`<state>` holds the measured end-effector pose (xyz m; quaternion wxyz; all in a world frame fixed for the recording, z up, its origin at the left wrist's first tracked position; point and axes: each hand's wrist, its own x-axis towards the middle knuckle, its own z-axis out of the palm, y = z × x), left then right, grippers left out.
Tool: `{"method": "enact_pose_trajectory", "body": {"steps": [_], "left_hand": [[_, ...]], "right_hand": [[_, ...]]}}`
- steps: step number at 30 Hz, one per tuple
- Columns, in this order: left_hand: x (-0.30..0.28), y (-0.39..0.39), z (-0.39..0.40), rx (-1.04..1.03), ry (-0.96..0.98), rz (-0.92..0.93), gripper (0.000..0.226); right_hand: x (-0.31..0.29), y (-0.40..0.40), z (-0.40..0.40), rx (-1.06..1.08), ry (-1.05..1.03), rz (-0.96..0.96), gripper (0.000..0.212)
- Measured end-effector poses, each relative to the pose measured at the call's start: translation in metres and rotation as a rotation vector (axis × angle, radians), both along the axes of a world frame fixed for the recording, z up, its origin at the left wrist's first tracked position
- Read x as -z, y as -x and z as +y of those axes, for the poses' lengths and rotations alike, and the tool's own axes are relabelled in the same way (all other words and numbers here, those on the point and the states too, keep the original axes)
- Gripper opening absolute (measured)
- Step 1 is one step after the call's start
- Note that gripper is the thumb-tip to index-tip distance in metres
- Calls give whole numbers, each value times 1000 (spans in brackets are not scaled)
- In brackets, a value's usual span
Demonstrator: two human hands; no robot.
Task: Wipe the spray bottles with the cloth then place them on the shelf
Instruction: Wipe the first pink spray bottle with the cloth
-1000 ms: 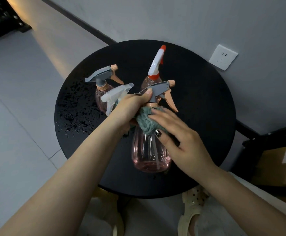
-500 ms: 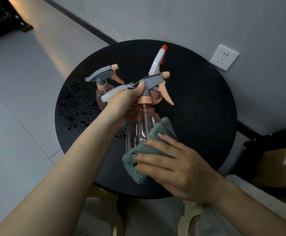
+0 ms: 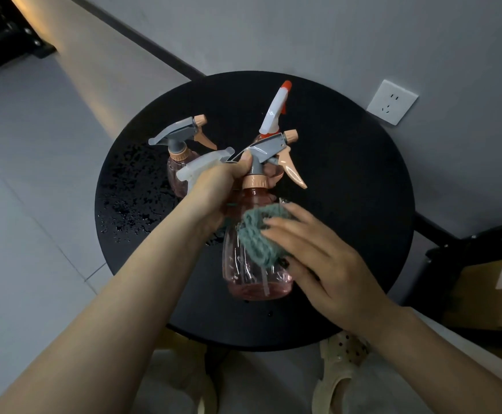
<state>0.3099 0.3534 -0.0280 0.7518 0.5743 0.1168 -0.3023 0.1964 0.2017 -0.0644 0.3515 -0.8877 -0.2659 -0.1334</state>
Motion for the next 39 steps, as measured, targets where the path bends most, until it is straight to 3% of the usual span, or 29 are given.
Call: {"method": "enact_pose_trajectory", "body": {"steps": [4, 8, 11, 16, 20, 23, 28, 32, 35, 39], "left_hand": [[-1, -4, 5, -41, -84, 5, 29], [-1, -6, 5, -61, -99, -18, 29], [-2, -4, 1, -31, -42, -20, 30], [3, 1, -7, 19, 77, 16, 30], [6, 4, -7, 69, 1, 58, 32], [2, 4, -6, 40, 29, 77, 31], [-4, 2, -4, -32, -31, 17, 26], [-3, 3, -5, -33, -50, -9, 25], [-3, 4, -8, -15, -29, -23, 27], [1, 3, -7, 43, -96, -23, 33]], "right_hand": [[5, 10, -2, -116, 197, -234, 28], [7, 14, -6, -202, 316, -310, 29], [5, 8, -5, -117, 202, -217, 29], [-3, -4, -1, 37, -54, 101, 36], [-2, -9, 3, 107, -167, 227, 41], [-2, -5, 1, 54, -57, 124, 40], [1, 8, 2, -210, 288, -218, 29], [4, 14, 4, -316, 423, -271, 28], [1, 9, 4, -240, 359, -217, 28], [0, 0, 8, -47, 80, 22, 34]]}}
